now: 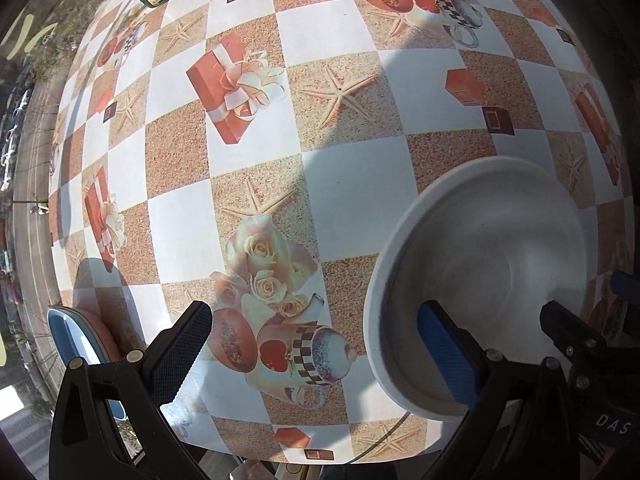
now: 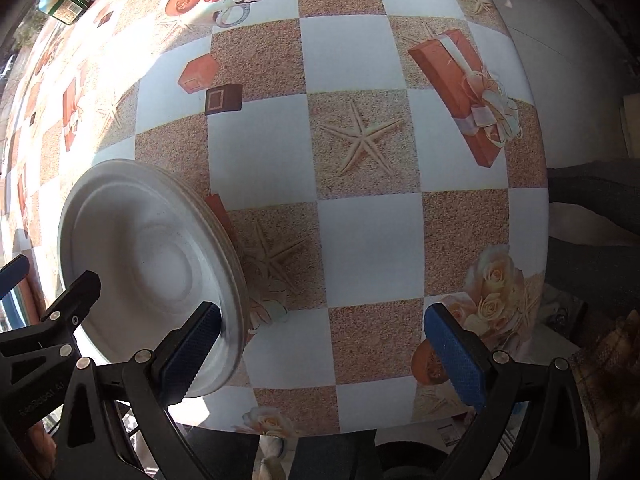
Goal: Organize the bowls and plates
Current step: 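Move both open grippers to the stacked white bowls, then close the left gripper on the bowl stack rim while the right gripper grips it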
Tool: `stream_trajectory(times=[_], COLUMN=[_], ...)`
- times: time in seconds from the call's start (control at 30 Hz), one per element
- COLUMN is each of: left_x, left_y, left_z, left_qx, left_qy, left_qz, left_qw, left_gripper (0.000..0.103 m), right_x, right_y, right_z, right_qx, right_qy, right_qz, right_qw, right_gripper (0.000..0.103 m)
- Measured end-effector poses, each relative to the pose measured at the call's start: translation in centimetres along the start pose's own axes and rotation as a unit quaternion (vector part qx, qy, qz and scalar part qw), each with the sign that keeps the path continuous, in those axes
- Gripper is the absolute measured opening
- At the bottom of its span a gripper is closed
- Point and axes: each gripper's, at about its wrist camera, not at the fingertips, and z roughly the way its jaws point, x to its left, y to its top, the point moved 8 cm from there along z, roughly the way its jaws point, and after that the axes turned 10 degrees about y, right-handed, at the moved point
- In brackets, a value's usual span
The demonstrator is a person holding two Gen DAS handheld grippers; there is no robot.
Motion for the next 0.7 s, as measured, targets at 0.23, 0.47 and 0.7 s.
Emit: stream_trajectory(times=[0.23, 0.47, 0.7], left_x=[0.0, -1.7, -4.6], left_y=[0.3, 0.6, 0.5], left_z=[1.6, 1.3, 0.0], left_qx=[0.014, 0.019, 0.031], left_qy=[-0.001, -0.045, -0.110], left_qz=[-0.005, 0.000, 0.010], left_qw=[0.9999, 0.9988, 0.9934], left_gripper=[0.103, 0.090, 0.038], right_x=[1.7, 1.4, 4.7], right_y=[0.7, 0.3, 0.2], right_z=[1.9, 3.6, 3.1], right_qx=[0.007, 0.016, 0.026], right_qy=[0.003, 0.048, 0.110], right_qz=[-0.043, -0.010, -0.026], right_qw=[0.999, 0.999, 0.993], right_gripper=[0.102, 0.095, 0.036])
